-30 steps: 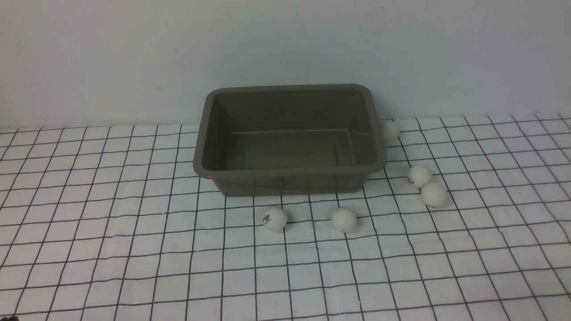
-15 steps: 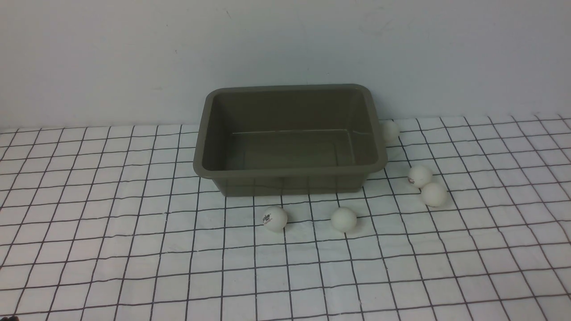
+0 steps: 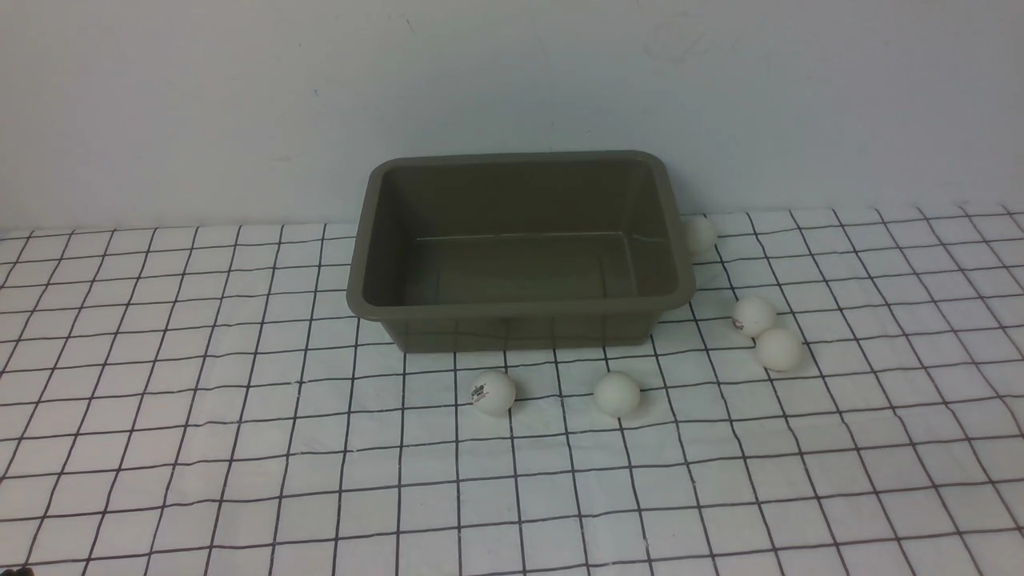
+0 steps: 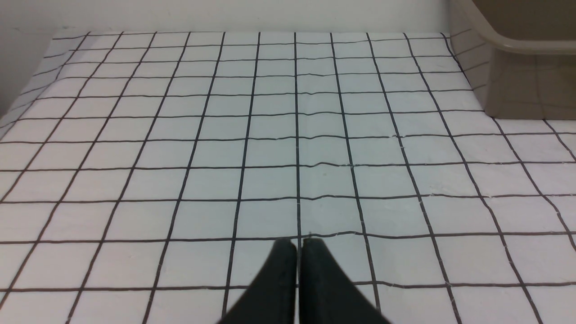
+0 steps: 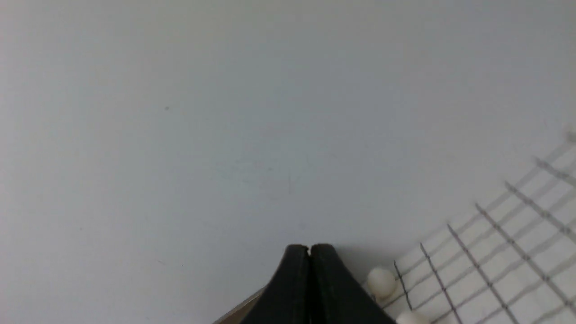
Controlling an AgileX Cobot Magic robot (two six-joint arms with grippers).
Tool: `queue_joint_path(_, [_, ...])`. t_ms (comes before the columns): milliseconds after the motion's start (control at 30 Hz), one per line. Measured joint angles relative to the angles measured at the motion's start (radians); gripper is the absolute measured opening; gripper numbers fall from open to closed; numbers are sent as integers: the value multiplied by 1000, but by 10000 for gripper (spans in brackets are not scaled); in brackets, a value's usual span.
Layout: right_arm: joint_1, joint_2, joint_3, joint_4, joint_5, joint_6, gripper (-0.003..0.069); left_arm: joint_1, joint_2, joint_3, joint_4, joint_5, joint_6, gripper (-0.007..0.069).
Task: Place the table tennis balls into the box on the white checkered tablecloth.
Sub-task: 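Reach for and grasp a ping pong ball on the table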
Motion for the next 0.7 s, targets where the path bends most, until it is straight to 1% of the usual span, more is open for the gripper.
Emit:
queue_joint_path(67, [0, 79, -103, -25, 117, -134, -18, 0, 0, 0, 0, 0, 0, -4])
queue_joint_path(100, [0, 115, -143, -27, 151, -182, -18, 0, 0, 0, 0, 0, 0, -4])
queue_joint_path(167, [0, 238, -255, -33, 298, -309, -18, 0, 0, 0, 0, 0, 0, -4])
queue_joint_path(267, [0, 426, -376, -47, 447, -407, -18, 0, 0, 0, 0, 0, 0, -4])
queue_joint_path(400, [0, 665, -472, -73, 564, -442, -18, 0, 0, 0, 0, 0, 0, -4])
queue_joint_path(700, [0, 1143, -664, -88, 604, -459, -18, 0, 0, 0, 0, 0, 0, -4])
